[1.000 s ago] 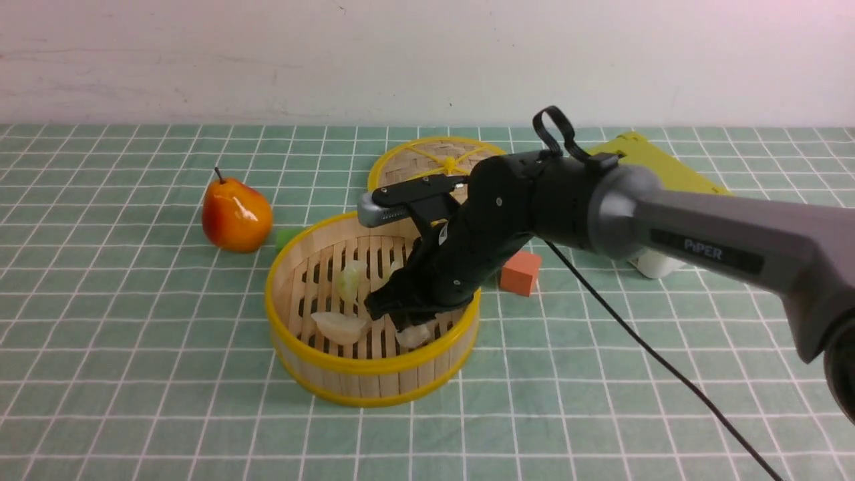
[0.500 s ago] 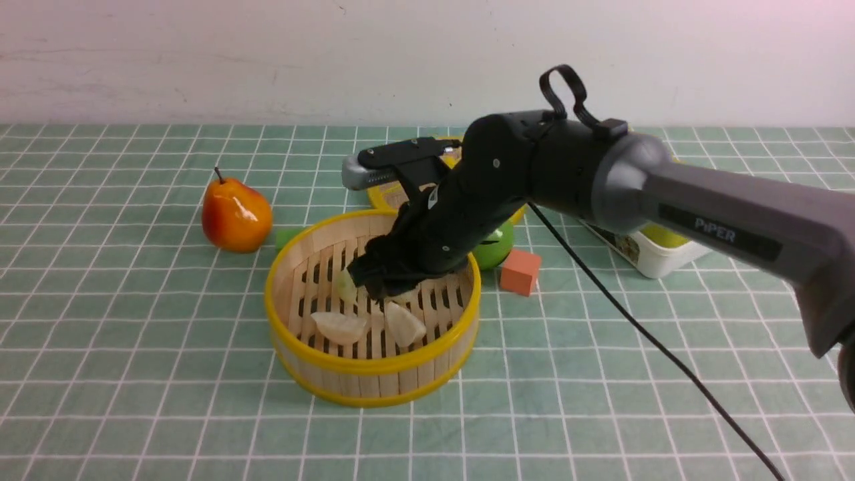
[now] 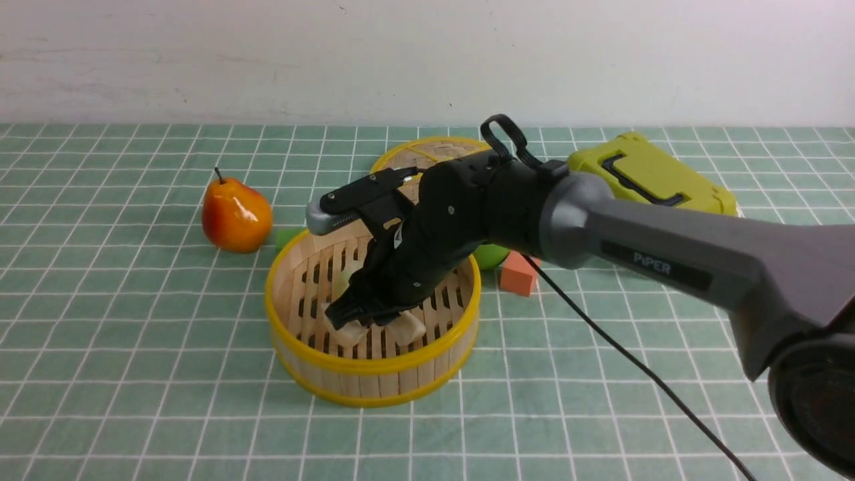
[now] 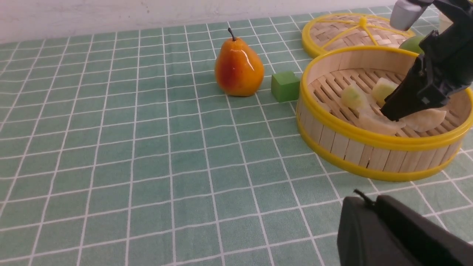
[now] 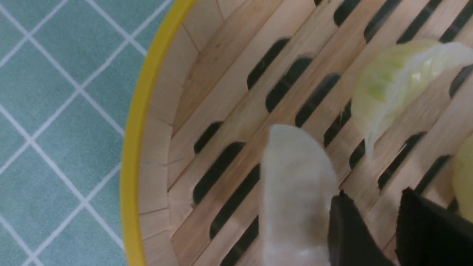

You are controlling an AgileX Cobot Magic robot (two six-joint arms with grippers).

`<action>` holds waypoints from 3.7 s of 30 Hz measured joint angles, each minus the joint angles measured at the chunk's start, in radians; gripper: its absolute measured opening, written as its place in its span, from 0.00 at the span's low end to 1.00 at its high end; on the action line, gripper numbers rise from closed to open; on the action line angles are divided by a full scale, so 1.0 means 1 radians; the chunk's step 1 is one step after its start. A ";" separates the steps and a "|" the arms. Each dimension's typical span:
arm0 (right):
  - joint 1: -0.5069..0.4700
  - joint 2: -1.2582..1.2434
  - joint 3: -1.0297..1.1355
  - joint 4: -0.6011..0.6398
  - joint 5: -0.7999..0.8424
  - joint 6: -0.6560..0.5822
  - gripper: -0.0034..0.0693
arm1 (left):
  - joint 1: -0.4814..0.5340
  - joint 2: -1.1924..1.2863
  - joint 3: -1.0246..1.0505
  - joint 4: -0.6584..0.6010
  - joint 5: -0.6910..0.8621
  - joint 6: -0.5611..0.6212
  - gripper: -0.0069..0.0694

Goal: Put the dumplings into the steamer on the table with the blue tablecloth.

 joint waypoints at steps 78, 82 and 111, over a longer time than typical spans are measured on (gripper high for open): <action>-0.701 -2.235 1.860 -0.178 -0.297 0.364 0.04 | 0.000 -0.001 0.000 -0.001 0.010 0.000 0.20; -0.695 -2.235 1.857 -0.172 -0.286 0.355 0.05 | 0.000 -0.001 0.000 0.000 0.011 0.000 0.21; -0.685 -2.235 1.857 -0.171 -0.282 0.348 0.09 | 0.000 -0.001 0.003 0.000 0.027 0.000 0.23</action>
